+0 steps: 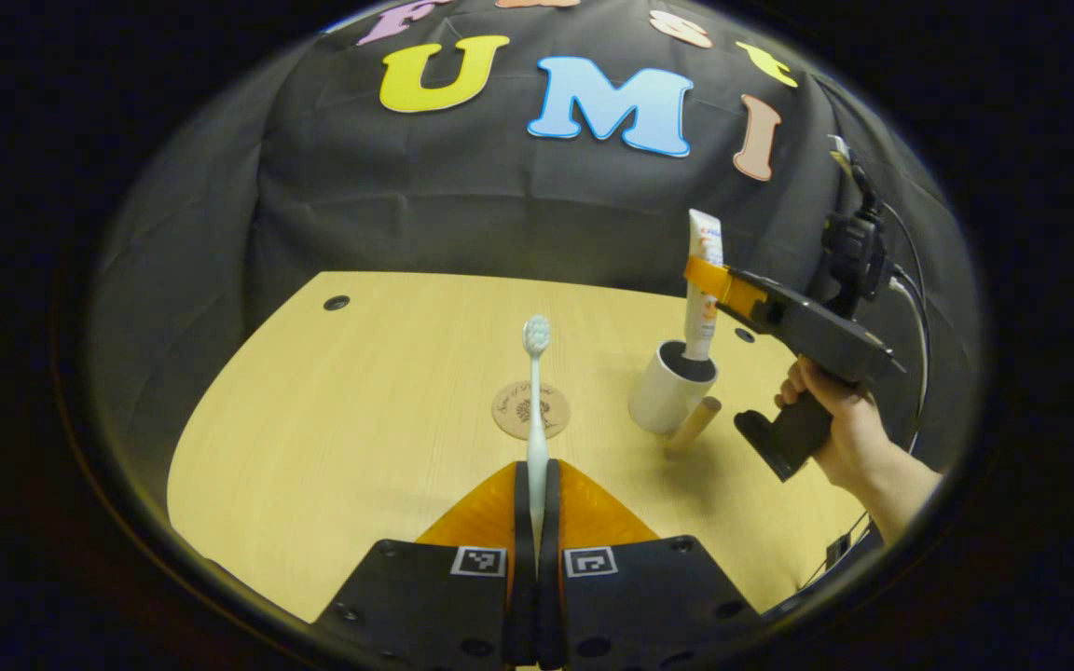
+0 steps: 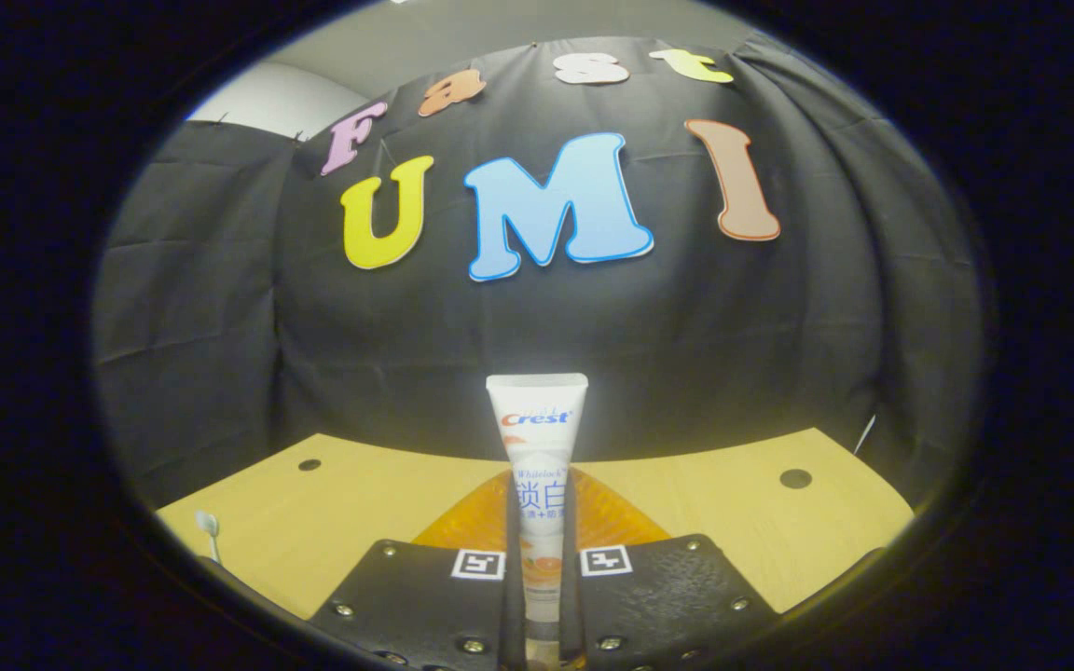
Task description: Put the toothbrush and toothpaste on the desktop into the cup, then pick up the cup and place it on the coaster on the desktop.
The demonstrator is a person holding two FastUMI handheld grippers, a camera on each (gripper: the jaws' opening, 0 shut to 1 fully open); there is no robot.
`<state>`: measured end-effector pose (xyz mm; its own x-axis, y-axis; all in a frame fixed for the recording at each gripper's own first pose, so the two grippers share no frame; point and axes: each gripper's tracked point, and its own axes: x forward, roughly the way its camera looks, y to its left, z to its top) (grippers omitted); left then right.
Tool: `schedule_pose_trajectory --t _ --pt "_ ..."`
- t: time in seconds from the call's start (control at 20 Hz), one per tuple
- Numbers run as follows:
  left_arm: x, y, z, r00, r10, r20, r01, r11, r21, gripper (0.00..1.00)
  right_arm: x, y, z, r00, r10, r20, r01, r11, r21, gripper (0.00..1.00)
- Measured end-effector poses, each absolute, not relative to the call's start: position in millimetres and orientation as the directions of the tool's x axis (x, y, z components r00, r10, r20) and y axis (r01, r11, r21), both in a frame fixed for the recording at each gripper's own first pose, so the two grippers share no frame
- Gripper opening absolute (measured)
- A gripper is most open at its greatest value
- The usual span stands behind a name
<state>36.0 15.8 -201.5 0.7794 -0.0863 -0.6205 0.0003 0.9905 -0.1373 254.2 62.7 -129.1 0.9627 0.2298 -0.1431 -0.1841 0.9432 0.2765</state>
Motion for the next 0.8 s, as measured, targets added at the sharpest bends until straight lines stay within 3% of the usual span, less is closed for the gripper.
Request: schedule_pose_trajectory --t 0.8 --pt "43 4 -206 0.78 -0.115 -0.615 0.004 0.984 -0.179 0.09 219 77 -205 0.853 0.297 -0.428 -0.245 0.954 0.175 0.25"
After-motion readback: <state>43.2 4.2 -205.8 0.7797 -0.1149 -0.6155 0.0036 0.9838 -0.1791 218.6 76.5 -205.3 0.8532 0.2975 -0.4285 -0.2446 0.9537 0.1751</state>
